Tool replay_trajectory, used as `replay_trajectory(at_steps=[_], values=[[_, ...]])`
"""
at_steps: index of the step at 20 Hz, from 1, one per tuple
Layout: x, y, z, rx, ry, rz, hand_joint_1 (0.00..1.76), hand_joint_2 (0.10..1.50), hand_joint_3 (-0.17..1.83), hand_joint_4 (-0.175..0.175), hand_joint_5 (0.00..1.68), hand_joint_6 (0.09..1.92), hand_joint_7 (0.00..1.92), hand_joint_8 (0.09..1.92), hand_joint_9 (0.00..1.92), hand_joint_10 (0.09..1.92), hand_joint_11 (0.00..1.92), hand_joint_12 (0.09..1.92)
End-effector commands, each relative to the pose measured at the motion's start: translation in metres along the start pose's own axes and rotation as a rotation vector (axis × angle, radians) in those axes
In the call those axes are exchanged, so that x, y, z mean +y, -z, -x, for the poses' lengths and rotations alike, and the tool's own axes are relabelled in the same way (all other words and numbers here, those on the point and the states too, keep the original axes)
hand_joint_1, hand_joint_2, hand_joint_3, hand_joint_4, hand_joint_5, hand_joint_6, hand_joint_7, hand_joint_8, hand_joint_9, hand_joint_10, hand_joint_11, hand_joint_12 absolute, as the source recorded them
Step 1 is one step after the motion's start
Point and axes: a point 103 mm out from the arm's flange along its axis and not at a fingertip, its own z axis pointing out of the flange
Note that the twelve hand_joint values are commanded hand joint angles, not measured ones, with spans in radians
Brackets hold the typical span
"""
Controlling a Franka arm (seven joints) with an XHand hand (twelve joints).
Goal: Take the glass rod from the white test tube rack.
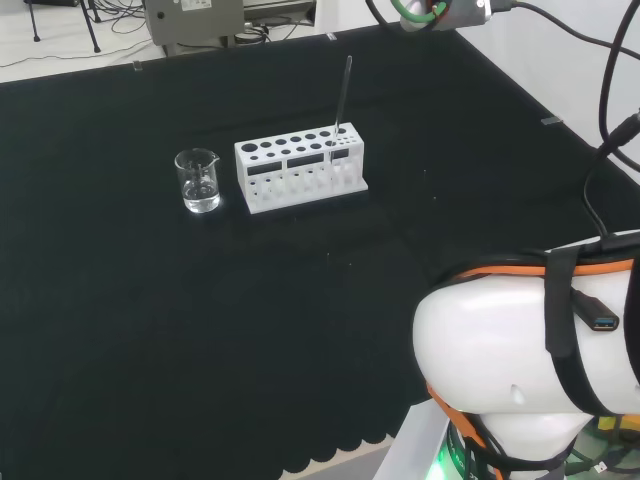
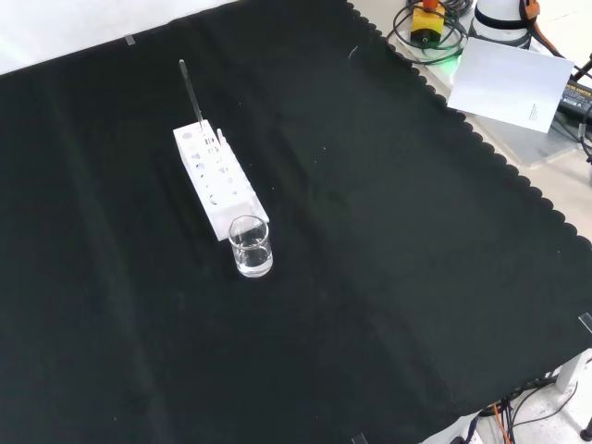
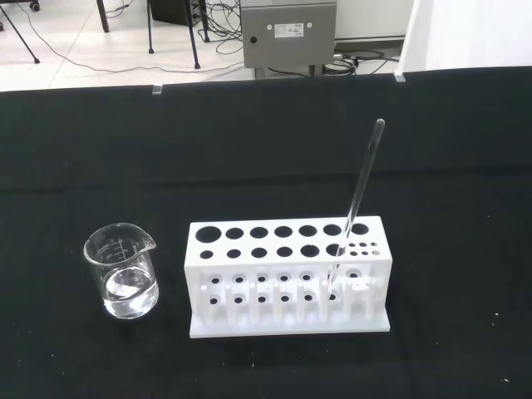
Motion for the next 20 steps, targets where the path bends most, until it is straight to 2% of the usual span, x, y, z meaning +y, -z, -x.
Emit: replay_trajectory(at_steps=[1, 4, 8, 9, 14, 20], values=[[0.0, 0.0, 0.001, -0.003, -0.003, 0.011, 0.62, 0.81, 0.62, -0.155, 0.0, 0.09, 0.0, 0.32, 0.0, 0.68, 0.0, 1.04], [-0.001, -0.001, 0.004, -0.001, -0.008, 0.007, 0.61, 0.86, 0.52, -0.156, 0.0, 0.09, 0.0, 0.3, 0.0, 0.67, 0.0, 1.03], [-0.002, 0.0, 0.006, -0.004, -0.004, 0.012, 0.61, 0.88, 0.48, -0.156, 0.0, 0.09, 0.0, 0.3, 0.0, 0.66, 0.0, 1.0], [-0.002, -0.001, 0.006, -0.012, -0.017, 0.008, 0.61, 0.89, 0.47, -0.156, 0.0, 0.09, 0.0, 0.31, 0.0, 0.67, 0.0, 1.0], [0.003, -0.006, 0.009, -0.005, -0.015, -0.012, 0.61, 0.9, 0.44, -0.155, 0.0, 0.09, 0.0, 0.37, 0.0, 0.74, 0.0, 1.08], [0.028, -0.022, 0.026, 0.034, -0.026, -0.035, 0.59, 0.92, 0.43, -0.153, 0.01, 0.09, 0.0, 0.46, 0.0, 0.79, 0.0, 1.15]])
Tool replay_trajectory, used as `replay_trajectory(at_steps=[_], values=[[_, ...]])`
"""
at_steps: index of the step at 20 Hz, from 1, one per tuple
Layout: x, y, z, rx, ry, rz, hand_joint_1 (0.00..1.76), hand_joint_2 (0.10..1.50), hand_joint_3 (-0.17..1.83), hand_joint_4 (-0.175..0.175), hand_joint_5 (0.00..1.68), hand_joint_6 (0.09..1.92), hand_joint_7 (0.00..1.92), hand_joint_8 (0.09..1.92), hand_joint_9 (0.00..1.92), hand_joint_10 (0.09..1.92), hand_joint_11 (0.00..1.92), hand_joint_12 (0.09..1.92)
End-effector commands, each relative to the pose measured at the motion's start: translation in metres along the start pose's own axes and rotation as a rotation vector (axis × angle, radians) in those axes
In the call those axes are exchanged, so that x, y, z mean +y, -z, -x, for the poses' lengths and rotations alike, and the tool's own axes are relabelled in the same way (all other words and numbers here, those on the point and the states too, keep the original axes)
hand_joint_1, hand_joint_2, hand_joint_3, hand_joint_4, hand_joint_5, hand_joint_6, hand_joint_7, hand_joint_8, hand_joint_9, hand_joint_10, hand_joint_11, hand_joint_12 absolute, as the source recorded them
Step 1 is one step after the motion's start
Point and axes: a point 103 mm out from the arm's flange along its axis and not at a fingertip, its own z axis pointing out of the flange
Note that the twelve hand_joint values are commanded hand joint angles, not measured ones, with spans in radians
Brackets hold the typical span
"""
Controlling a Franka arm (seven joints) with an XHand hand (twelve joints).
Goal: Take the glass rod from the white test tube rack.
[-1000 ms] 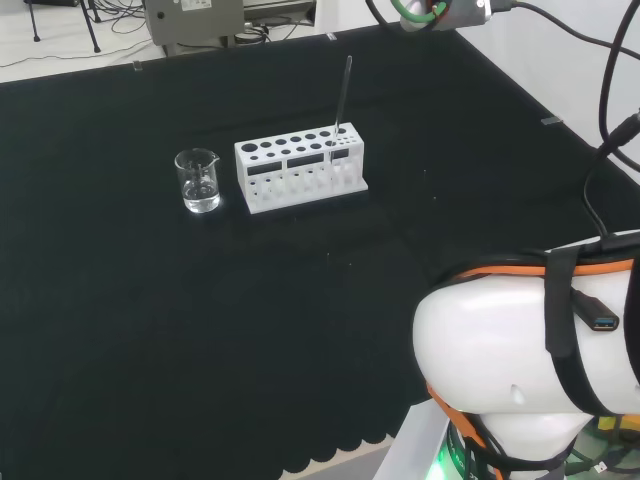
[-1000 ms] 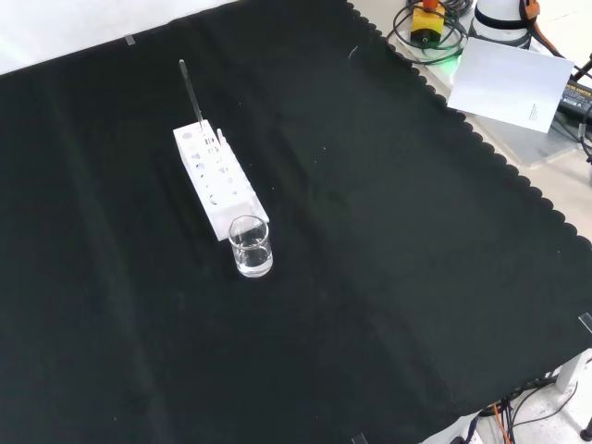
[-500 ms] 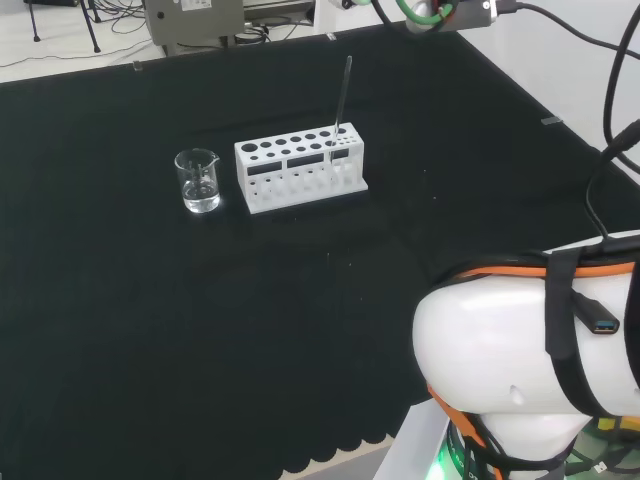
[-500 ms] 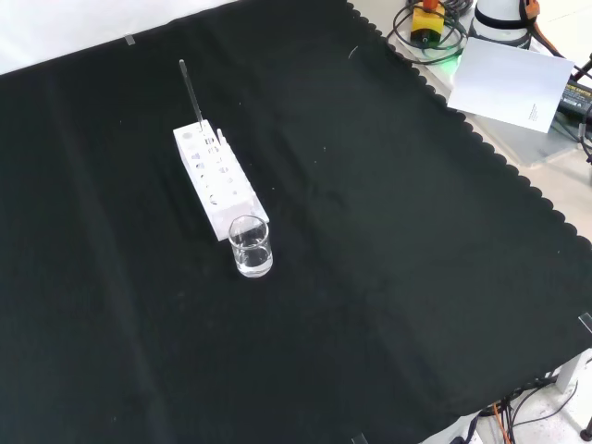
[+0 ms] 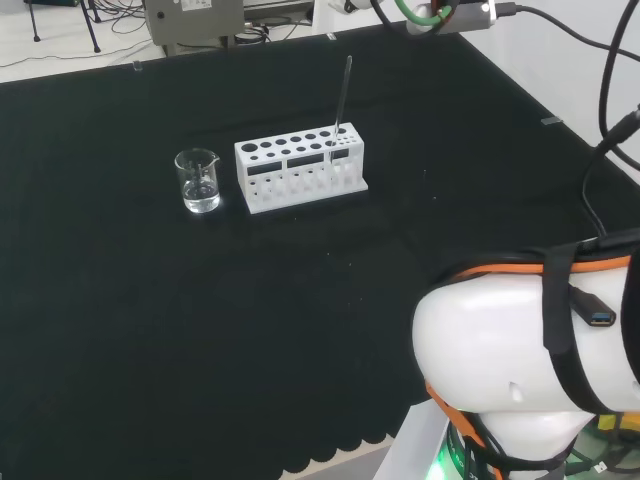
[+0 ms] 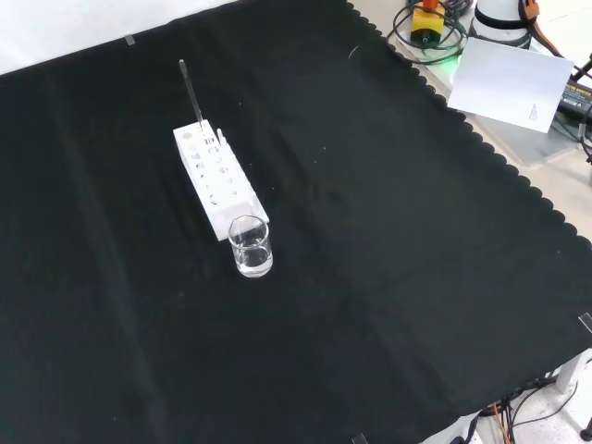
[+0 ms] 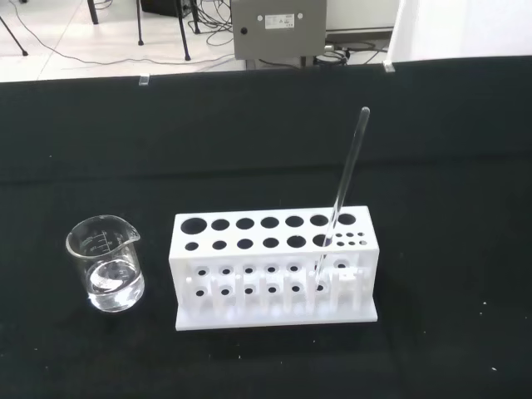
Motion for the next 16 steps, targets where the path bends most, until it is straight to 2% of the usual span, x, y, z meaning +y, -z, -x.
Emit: replay_trajectory(at_steps=[1, 7, 12, 16], values=[[0.031, -0.016, 0.019, 0.058, -0.008, -0.018, 0.59, 0.92, 0.43, -0.153, 0.01, 0.09, 0.0, 0.47, 0.0, 0.8, 0.0, 1.16], [0.089, -0.031, 0.032, 0.102, 0.02, -0.021, 0.58, 0.92, 0.42, -0.151, 0.02, 0.09, 0.0, 0.53, 0.0, 0.85, 0.0, 1.19], [0.13, -0.045, 0.026, 0.099, 0.049, -0.016, 0.58, 0.92, 0.42, -0.151, 0.04, 0.09, 0.0, 0.58, 0.01, 0.9, 0.0, 1.26], [0.154, -0.057, 0.021, 0.099, 0.073, -0.017, 0.58, 0.92, 0.43, -0.153, 0.07, 0.09, 0.0, 0.71, 0.04, 0.92, 0.0, 1.31]])
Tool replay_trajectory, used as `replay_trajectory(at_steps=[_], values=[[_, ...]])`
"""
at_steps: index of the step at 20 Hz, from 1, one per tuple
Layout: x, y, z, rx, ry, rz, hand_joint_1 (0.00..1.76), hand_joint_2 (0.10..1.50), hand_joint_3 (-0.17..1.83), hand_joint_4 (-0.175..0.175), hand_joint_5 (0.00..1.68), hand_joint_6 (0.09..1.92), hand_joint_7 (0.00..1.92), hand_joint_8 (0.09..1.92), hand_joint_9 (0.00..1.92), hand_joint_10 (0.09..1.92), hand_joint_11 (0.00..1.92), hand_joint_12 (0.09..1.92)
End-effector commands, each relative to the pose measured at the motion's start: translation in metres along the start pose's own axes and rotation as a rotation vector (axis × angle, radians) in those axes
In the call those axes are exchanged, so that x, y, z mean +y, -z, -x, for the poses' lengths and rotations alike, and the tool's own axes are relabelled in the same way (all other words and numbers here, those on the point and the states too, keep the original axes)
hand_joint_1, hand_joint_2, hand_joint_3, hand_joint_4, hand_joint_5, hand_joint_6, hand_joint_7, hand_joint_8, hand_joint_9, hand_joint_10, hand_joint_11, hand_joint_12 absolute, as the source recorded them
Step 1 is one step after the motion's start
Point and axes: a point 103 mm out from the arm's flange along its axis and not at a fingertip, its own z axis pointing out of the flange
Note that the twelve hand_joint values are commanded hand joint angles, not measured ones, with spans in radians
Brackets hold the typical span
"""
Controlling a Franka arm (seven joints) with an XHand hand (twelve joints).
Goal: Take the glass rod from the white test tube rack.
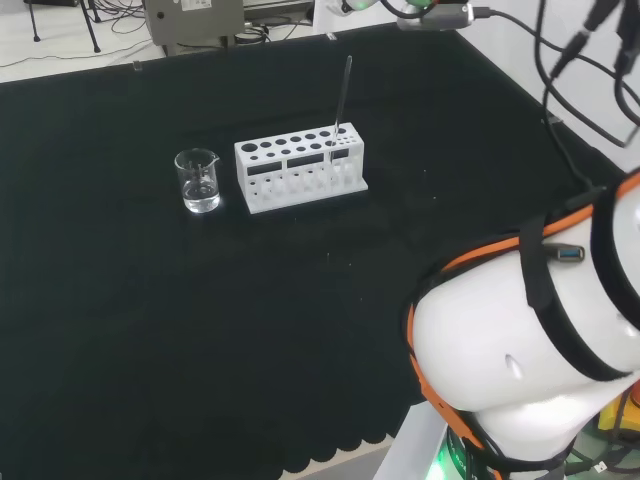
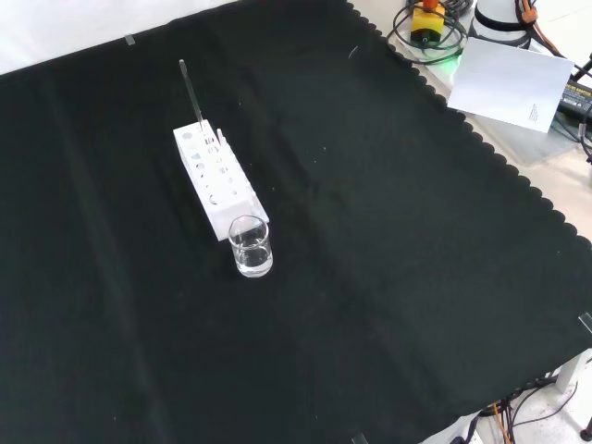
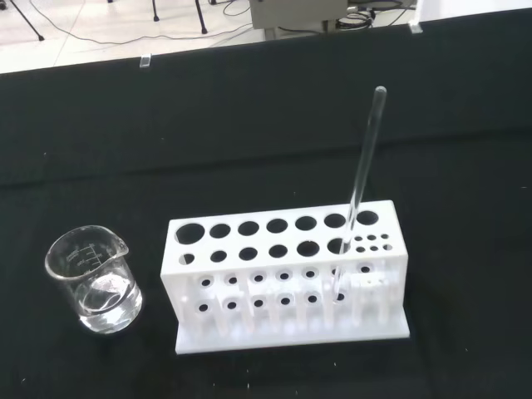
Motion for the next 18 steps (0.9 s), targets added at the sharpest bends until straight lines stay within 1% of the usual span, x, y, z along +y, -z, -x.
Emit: replay_trajectory(at_steps=[1, 5, 6, 7, 11, 18], values=[[0.068, -0.013, 0.002, 0.018, 0.054, 0.037, 0.58, 0.92, 0.43, -0.154, 0.08, 0.09, 0.0, 0.74, 0.06, 0.92, 0.0, 1.33], [0.089, -0.017, 0.007, 0.005, 0.046, 0.024, 0.58, 0.92, 0.43, -0.155, 0.1, 0.09, 0.0, 0.78, 0.09, 0.93, 0.0, 1.36], [0.092, -0.017, 0.01, -0.002, 0.032, 0.018, 0.58, 0.92, 0.43, -0.156, 0.1, 0.09, 0.0, 0.79, 0.1, 0.93, 0.0, 1.36], [0.096, -0.019, 0.013, -0.006, 0.029, 0.013, 0.58, 0.92, 0.43, -0.156, 0.1, 0.09, 0.0, 0.8, 0.11, 0.93, 0.0, 1.36], [0.111, -0.026, 0.022, -0.003, 0.03, -0.003, 0.57, 0.92, 0.44, -0.158, 0.12, 0.09, 0.0, 0.84, 0.15, 0.93, 0.0, 1.38], [0.122, -0.042, 0.037, -0.005, 0.031, -0.015, 0.56, 0.93, 0.45, -0.168, 0.18, 0.09, 0.08, 0.9, 0.25, 0.95, 0.0, 1.44]])
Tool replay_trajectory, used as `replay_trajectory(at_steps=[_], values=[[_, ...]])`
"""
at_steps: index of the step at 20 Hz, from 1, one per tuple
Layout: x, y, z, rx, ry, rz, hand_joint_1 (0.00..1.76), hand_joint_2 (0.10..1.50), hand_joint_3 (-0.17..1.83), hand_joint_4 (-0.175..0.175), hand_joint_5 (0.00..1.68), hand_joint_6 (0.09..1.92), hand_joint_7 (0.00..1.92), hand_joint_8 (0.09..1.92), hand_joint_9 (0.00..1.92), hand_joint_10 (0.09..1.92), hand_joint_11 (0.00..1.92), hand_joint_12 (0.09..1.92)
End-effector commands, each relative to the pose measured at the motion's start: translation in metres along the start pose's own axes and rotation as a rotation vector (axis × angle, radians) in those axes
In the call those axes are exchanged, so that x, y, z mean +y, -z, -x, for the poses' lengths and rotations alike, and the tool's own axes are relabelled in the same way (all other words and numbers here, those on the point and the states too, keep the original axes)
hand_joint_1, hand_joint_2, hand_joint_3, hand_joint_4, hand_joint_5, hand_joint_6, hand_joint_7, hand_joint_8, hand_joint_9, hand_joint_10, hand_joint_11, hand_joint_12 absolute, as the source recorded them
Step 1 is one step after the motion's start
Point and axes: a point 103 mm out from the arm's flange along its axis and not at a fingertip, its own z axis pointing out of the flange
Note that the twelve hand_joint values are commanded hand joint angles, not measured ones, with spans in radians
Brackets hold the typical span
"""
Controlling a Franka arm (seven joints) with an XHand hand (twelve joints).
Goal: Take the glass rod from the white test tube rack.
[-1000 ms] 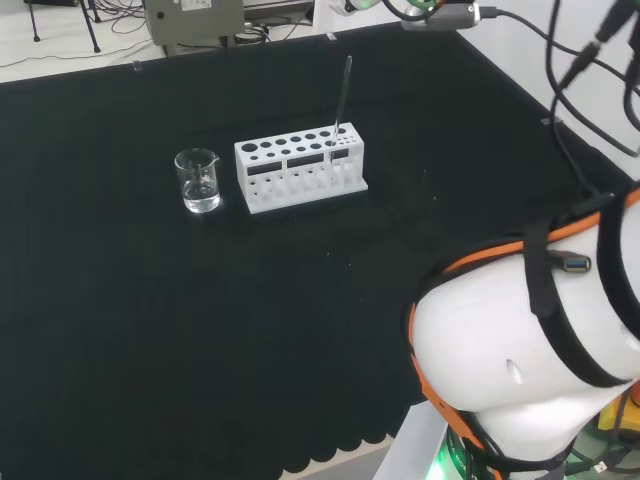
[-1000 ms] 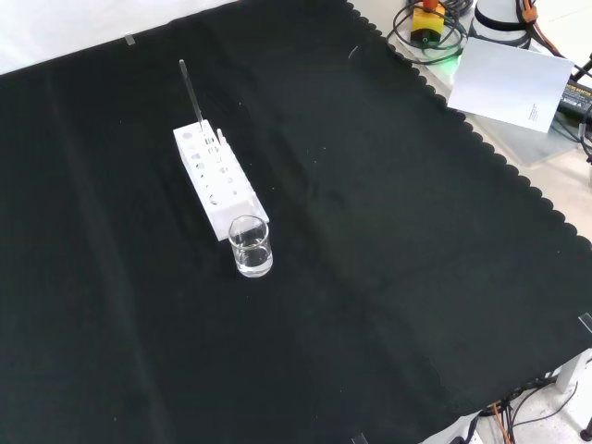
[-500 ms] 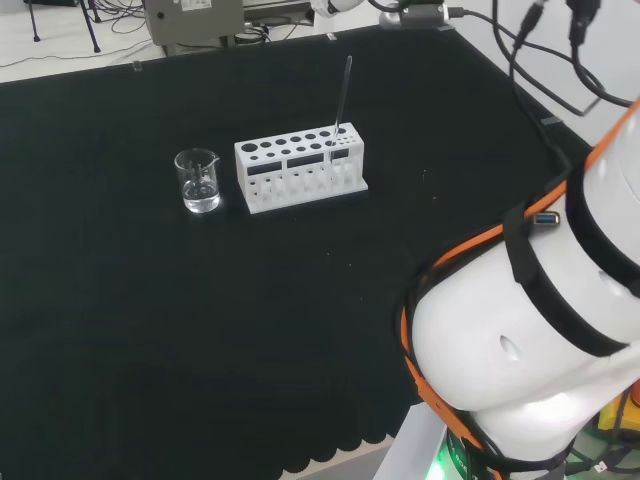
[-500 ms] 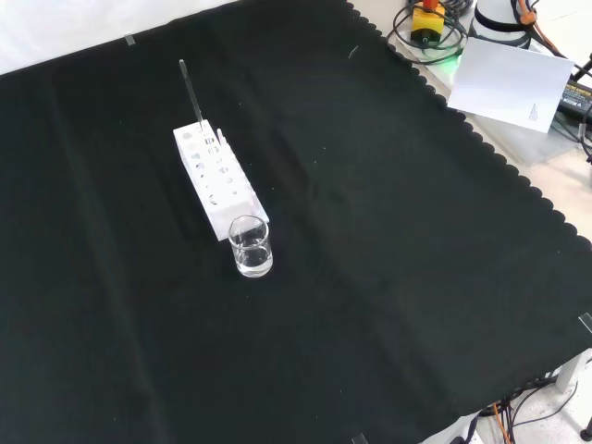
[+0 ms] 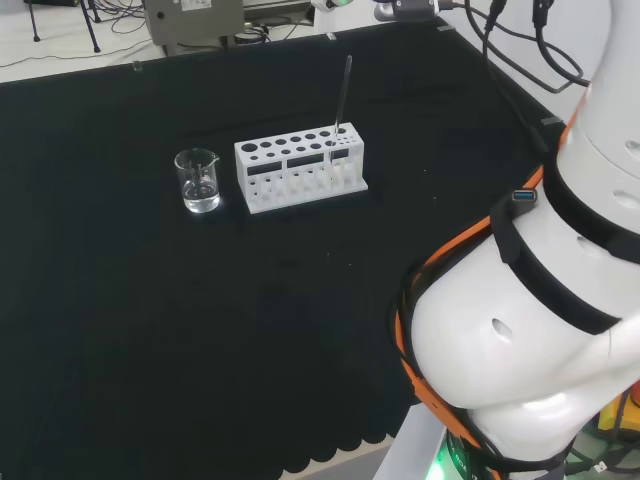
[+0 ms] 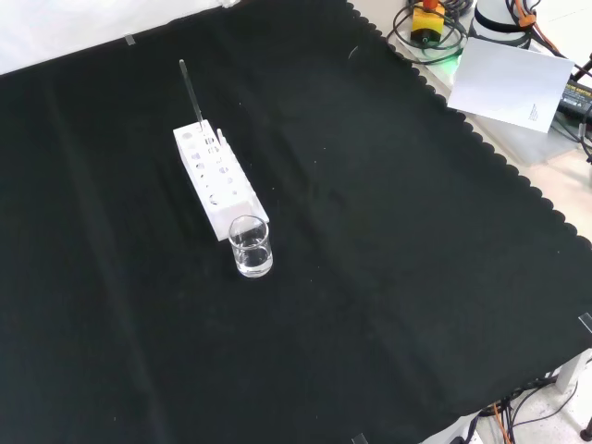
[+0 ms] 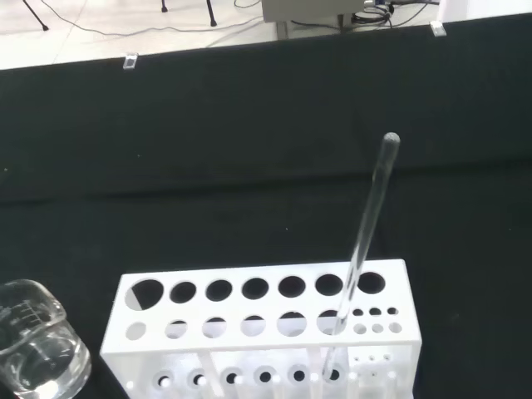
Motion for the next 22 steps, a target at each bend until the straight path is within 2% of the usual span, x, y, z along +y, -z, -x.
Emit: replay_trajectory(at_steps=[1, 8, 14, 16, 20, 22], values=[[0.01, -0.012, 0.017, 0.003, 0.004, -0.002, 0.56, 0.93, 0.45, -0.17, 0.2, 0.09, 0.1, 0.9, 0.27, 0.95, 0.0, 1.45], [0.018, -0.024, 0.019, -0.009, 0.019, -0.009, 0.55, 0.93, 0.45, -0.175, 0.33, 0.09, 0.29, 0.95, 0.47, 0.92, 0.12, 1.45], [0.026, -0.031, 0.024, -0.009, 0.014, -0.015, 0.53, 0.94, 0.45, -0.175, 0.4, 0.12, 0.38, 0.97, 0.57, 0.92, 0.2, 1.43], [0.031, -0.034, 0.027, -0.005, 0.014, -0.031, 0.53, 0.95, 0.44, -0.175, 0.38, 0.22, 0.4, 0.96, 0.58, 0.92, 0.22, 1.42], [0.048, -0.049, 0.038, 0.005, 0.005, -0.052, 0.52, 0.95, 0.43, -0.175, 0.27, 0.66, 0.44, 0.97, 0.62, 0.92, 0.26, 1.41], [0.053, -0.055, 0.04, 0.003, 0.004, -0.052, 0.52, 0.96, 0.44, -0.175, 0.24, 0.76, 0.46, 0.98, 0.63, 0.93, 0.27, 1.41]])
